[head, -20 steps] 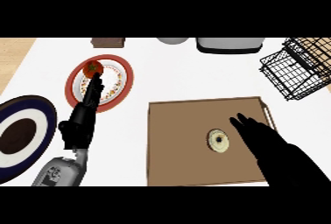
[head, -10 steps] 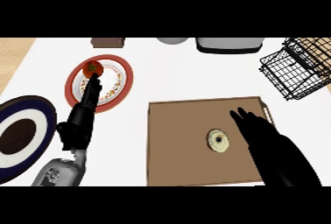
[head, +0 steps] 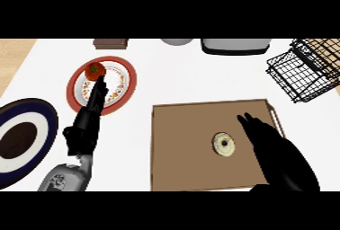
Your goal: Pick the cupcake from the tray and place it in the tiered basket
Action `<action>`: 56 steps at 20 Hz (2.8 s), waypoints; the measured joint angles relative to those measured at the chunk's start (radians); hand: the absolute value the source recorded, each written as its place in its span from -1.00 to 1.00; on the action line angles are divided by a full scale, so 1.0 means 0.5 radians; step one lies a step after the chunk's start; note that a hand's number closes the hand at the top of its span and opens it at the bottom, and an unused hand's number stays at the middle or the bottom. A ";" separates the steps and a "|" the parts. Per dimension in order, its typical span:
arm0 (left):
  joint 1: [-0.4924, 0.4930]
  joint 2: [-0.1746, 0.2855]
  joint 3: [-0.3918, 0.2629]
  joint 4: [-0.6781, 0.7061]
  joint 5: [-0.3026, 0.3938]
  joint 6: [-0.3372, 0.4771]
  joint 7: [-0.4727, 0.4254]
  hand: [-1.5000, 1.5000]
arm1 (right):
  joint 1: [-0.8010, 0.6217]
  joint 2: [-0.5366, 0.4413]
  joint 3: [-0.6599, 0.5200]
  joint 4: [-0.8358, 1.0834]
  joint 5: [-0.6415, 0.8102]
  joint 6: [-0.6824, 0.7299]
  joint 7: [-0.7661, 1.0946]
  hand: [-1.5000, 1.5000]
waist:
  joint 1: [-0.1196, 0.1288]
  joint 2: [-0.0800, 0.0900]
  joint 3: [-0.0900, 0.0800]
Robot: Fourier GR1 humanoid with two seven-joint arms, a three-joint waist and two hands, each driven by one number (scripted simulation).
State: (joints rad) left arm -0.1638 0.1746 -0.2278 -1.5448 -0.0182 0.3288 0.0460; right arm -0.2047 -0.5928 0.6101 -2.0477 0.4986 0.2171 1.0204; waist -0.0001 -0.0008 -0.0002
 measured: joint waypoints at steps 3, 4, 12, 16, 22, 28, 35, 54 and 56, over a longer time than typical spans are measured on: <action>0.000 -0.008 0.026 -0.048 -0.029 -0.024 0.054 0.00 | 0.098 0.041 -0.044 -0.017 0.072 0.028 -0.068 -1.00 | -0.002 0.000 0.000; -0.018 -0.011 0.050 -0.018 -0.025 -0.044 0.035 0.00 | 0.094 0.081 -0.048 0.018 0.096 0.039 -0.092 -1.00 | -0.001 0.000 0.000; -0.010 -0.091 0.094 0.046 -0.098 -0.093 -0.028 0.00 | 0.138 0.285 -0.148 0.126 0.211 0.176 -0.218 -1.00 | 0.000 0.001 0.000; -0.022 -0.102 0.125 -0.005 -0.114 -0.124 0.036 0.00 | 0.112 0.398 -0.197 0.221 0.257 0.244 -0.249 -1.00 | 0.001 0.001 0.001; 0.083 -0.132 0.131 -0.071 -0.150 -0.160 0.016 0.00 | 0.101 0.535 -0.259 0.389 0.359 0.299 -0.338 -1.00 | 0.003 0.001 0.001; 0.048 -0.169 0.178 -0.056 -0.178 -0.193 0.036 0.00 | 0.103 0.643 -0.331 0.477 0.462 0.355 -0.416 -1.00 | 0.001 0.001 0.000; 0.081 -0.209 0.201 -0.033 -0.221 -0.222 -0.014 0.00 | 0.154 0.765 -0.362 0.631 0.617 0.276 -0.569 -1.00 | 0.001 0.001 0.000; 0.110 -0.231 0.282 -0.074 -0.243 -0.323 -0.013 0.00 | 0.155 0.966 -0.438 1.003 0.985 -0.113 -0.904 1.00 | 0.007 0.000 0.000; 0.085 -0.228 0.296 -0.071 -0.237 -0.332 0.000 0.00 | 0.135 0.953 -0.407 1.067 1.079 -0.203 -0.958 1.00 | 0.006 -0.001 -0.001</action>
State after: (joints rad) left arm -0.1211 0.0608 -0.0800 -1.5802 -0.1367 0.1629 0.0458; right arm -0.1373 -0.1165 0.4064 -1.5143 1.0382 0.1157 0.5413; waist 0.0031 -0.0015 -0.0009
